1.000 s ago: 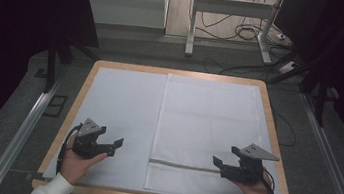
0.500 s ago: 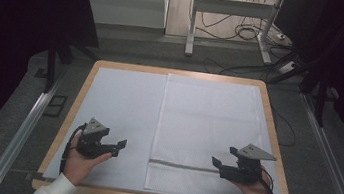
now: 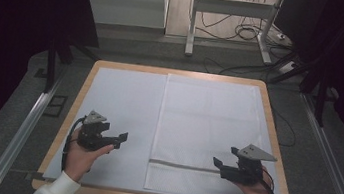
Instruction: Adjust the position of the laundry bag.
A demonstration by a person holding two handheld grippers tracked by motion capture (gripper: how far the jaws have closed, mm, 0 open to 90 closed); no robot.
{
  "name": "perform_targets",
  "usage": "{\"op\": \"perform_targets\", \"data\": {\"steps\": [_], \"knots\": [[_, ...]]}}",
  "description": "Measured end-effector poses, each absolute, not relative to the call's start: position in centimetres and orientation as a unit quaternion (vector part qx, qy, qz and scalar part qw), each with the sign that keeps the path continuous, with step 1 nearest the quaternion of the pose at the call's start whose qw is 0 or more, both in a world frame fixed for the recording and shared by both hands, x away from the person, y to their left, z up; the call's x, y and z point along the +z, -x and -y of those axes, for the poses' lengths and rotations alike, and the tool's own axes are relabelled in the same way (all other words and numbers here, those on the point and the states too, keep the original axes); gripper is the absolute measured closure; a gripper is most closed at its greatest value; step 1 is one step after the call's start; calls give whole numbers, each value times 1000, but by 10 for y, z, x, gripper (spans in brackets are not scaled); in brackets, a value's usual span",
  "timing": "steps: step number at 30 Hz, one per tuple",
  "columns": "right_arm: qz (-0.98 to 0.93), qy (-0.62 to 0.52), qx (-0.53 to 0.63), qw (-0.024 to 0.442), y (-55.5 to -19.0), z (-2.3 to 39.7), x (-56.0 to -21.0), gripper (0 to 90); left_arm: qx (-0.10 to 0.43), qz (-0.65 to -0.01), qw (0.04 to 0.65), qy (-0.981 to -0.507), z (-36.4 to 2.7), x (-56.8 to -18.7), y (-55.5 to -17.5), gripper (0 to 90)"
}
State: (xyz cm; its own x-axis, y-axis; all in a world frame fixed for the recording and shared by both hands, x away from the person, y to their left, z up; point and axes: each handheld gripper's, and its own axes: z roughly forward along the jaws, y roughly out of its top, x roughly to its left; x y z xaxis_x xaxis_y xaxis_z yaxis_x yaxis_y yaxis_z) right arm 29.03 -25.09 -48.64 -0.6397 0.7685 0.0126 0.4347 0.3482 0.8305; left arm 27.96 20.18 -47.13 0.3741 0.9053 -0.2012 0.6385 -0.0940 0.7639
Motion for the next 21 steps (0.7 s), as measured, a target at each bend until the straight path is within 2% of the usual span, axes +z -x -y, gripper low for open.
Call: {"op": "perform_targets", "data": {"steps": [21], "knots": [[-807,-366,418,197,-292,245,-489,222,121,-507,403,-752,-167,-472,-294,193]]}}
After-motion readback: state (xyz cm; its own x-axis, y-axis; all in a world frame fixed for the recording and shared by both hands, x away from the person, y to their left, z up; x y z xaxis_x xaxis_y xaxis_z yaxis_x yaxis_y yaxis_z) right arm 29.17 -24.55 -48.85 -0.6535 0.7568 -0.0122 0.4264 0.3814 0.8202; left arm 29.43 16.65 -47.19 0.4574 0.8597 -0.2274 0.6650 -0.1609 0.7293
